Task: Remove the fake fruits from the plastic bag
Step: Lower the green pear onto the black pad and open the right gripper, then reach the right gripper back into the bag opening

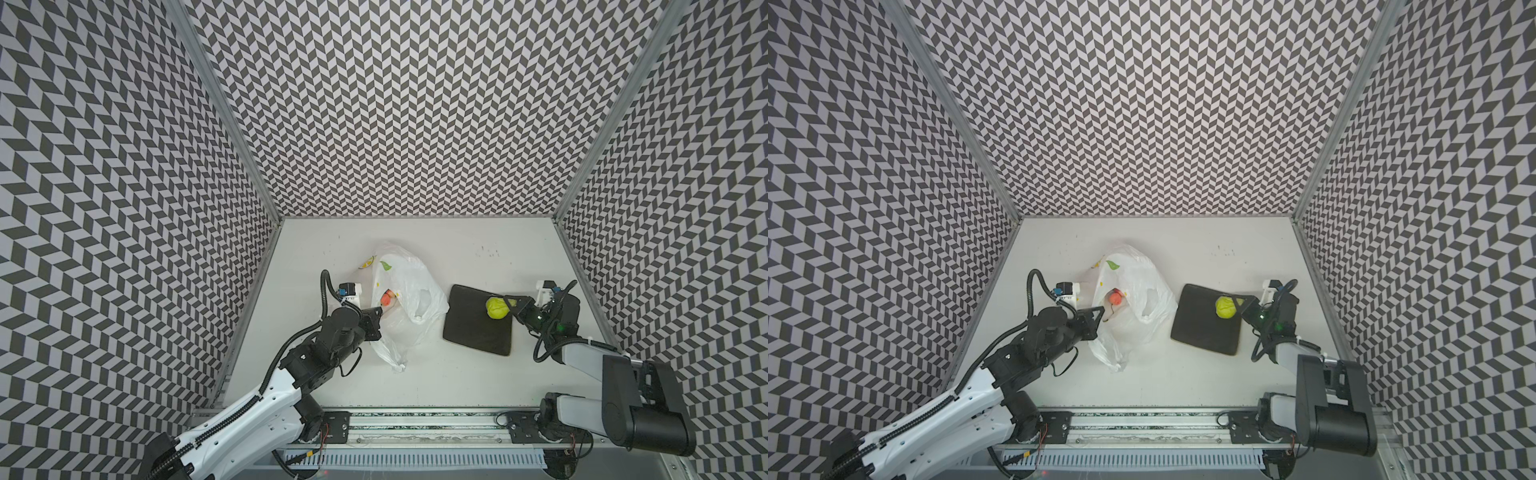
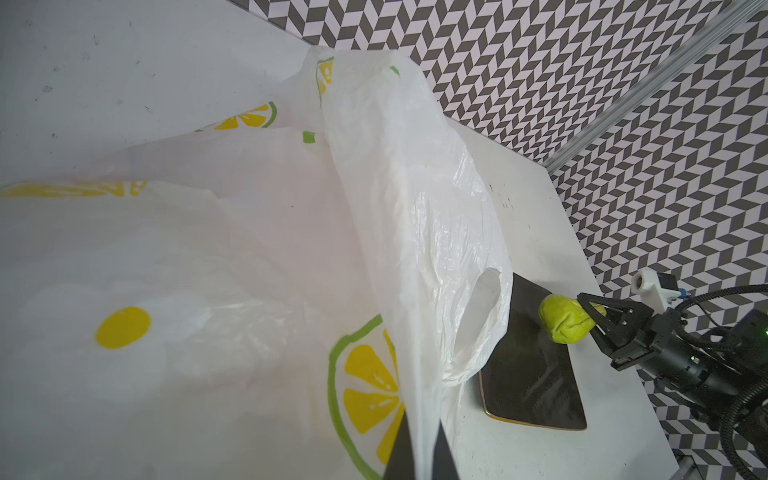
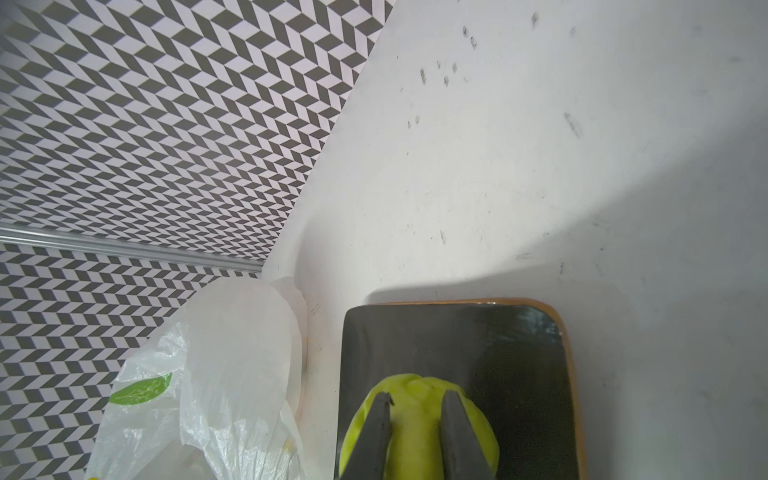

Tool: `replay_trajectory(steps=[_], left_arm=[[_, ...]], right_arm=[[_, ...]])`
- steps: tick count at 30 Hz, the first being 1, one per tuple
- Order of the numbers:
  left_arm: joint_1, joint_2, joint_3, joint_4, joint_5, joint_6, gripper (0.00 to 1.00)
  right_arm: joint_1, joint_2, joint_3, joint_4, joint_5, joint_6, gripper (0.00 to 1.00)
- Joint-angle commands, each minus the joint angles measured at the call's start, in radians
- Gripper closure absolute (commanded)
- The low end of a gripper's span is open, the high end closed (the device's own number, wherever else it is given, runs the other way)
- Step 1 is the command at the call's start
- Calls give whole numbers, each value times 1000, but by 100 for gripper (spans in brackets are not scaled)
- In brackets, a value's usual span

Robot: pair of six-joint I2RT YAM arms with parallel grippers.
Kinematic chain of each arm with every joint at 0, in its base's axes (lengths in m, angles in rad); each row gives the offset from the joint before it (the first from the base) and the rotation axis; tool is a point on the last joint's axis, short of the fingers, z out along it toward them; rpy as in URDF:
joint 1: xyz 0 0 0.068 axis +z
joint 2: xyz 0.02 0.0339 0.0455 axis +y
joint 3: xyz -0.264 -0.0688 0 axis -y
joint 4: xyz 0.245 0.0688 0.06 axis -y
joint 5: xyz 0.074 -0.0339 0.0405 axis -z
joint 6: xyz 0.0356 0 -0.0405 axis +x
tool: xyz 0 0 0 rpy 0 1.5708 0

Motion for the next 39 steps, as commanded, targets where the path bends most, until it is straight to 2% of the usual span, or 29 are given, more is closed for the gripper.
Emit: replay_trajectory(steps=[1,8,16,24,30,33,36,39], left_arm=[[6,2,25,16,-17,7,100],[5,27,40,-1,-1,30,100],[5,15,28,-16,3,53,100],[6,3,27,-23,0,66,100],[5,-23,6,1,15,73,100],[7,-27,-2,0,25,76,100],[8,-28,-11,0,35,74,100],[7,-25,-16,-4,39,69,100]], right_arm=[[-24,26,-1,66,-16,-15,83],[-33,98,-2,111,-26,-15,59],[-32,-22,5,-15,105,-66,30],[-32,-144,7,-112,213,-116,10],[-19,-298,-7,-201,305,-157,9],[21,-377,25,-285,348,-191,12],[139,-451,66,-339,376,-203,19],[387,-497,106,-349,432,-214,28]])
